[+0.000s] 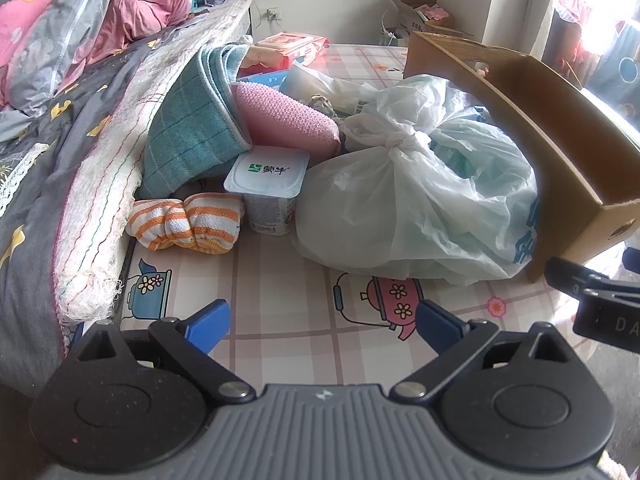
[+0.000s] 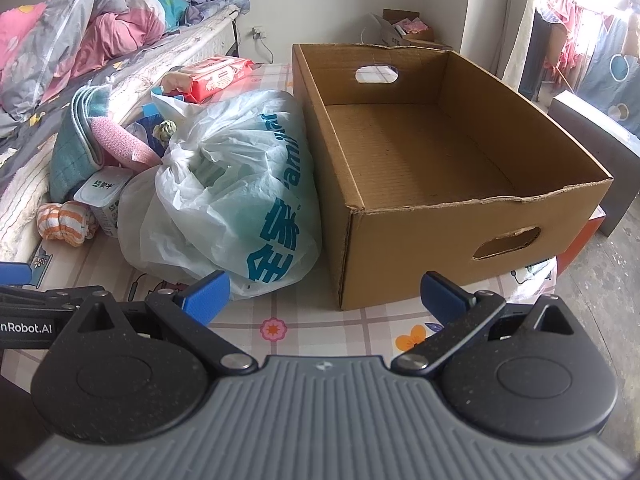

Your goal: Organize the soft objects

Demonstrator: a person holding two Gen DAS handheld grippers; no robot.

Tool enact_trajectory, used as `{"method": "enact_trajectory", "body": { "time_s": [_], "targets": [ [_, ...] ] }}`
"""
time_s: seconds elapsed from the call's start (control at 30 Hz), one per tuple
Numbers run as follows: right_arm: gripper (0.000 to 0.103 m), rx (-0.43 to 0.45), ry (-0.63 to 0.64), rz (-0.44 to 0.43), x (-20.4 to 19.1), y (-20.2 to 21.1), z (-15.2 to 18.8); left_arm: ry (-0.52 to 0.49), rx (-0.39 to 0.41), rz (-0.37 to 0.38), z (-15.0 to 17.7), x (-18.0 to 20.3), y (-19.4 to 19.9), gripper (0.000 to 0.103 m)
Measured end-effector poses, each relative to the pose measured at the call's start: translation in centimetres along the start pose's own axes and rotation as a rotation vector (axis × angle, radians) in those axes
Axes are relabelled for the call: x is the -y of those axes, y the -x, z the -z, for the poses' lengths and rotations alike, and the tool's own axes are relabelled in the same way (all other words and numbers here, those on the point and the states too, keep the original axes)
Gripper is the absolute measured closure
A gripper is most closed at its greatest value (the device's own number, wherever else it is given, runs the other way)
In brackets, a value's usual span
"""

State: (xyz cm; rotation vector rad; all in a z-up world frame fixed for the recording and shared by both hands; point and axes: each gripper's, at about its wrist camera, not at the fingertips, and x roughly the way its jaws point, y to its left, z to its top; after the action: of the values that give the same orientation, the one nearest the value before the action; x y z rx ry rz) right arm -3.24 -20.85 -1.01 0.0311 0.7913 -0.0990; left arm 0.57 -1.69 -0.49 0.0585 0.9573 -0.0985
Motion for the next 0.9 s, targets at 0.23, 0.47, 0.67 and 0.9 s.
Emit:
{"method": "enact_trajectory", "body": {
  "time_s": [0.23, 0.47, 0.67, 0.9],
  "targets": [
    [0.001, -0.004, 0.002, -0.001, -0.14, -0.16, -0.04, 0.004, 0.000, -0.001, 0.00, -0.14, 0.04, 0.003],
    [0.001, -0.006, 0.005, -0.004, -0.28, -0.26, -0.05, 0.007, -0.003, -0.003, -0.04, -0.31, 0.01, 0.003],
    [0.001, -0.008, 0.006, -0.004, -0.37, -0.28, -0.04, 0.008, -0.004, -0.003, -0.05, -0.38, -0.02, 0.003],
    [0.001, -0.011, 0.004, -0.005, -0.39, -0.31, -0.02, 0.008, -0.004, -0.003, -0.01, -0.44, -0.04, 0.003]
  ]
}}
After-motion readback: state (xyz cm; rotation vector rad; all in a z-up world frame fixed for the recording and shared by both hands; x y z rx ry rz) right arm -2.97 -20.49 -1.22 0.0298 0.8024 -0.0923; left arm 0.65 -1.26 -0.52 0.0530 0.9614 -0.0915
